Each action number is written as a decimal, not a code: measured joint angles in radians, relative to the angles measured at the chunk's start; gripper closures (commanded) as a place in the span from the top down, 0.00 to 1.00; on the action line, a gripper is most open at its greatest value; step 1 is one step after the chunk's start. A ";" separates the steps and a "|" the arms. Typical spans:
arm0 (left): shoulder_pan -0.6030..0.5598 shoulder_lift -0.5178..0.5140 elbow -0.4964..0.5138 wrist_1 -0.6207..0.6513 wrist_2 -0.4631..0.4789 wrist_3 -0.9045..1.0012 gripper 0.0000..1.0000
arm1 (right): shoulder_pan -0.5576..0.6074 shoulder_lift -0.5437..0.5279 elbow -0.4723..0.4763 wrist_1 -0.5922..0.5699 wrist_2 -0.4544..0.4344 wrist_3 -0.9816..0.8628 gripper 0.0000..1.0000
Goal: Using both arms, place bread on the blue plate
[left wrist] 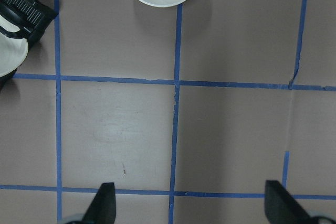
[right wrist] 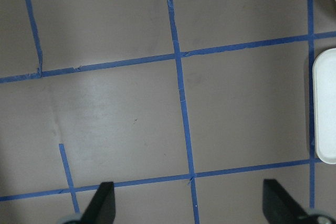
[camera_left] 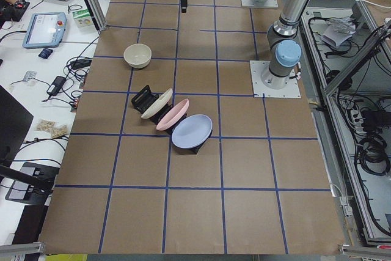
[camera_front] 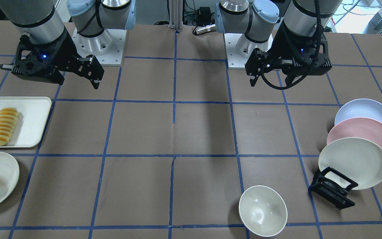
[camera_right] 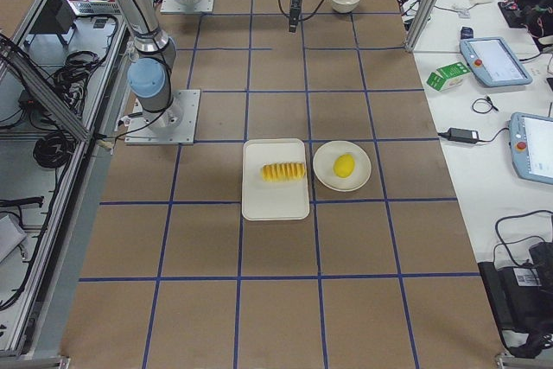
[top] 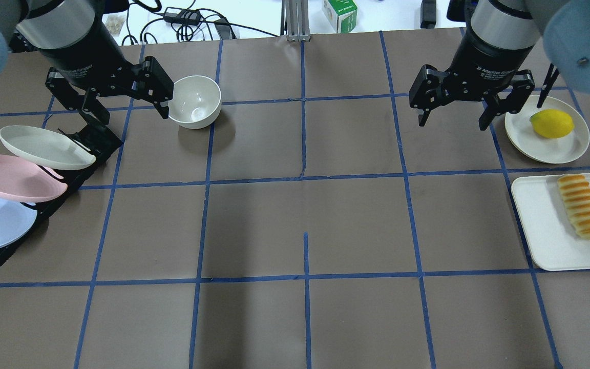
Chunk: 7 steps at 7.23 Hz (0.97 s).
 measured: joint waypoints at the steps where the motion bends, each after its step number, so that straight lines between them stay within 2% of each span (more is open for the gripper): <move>1: 0.000 0.002 -0.004 0.003 0.000 0.000 1.00 | 0.000 0.001 0.000 0.000 0.000 0.000 1.00; 5: 0.003 0.007 -0.002 0.007 0.006 0.001 1.00 | 0.000 0.005 0.000 0.002 -0.004 0.000 1.00; 7: 0.053 0.011 0.001 0.006 0.075 0.001 1.00 | 0.000 0.006 0.001 0.001 -0.005 0.000 1.00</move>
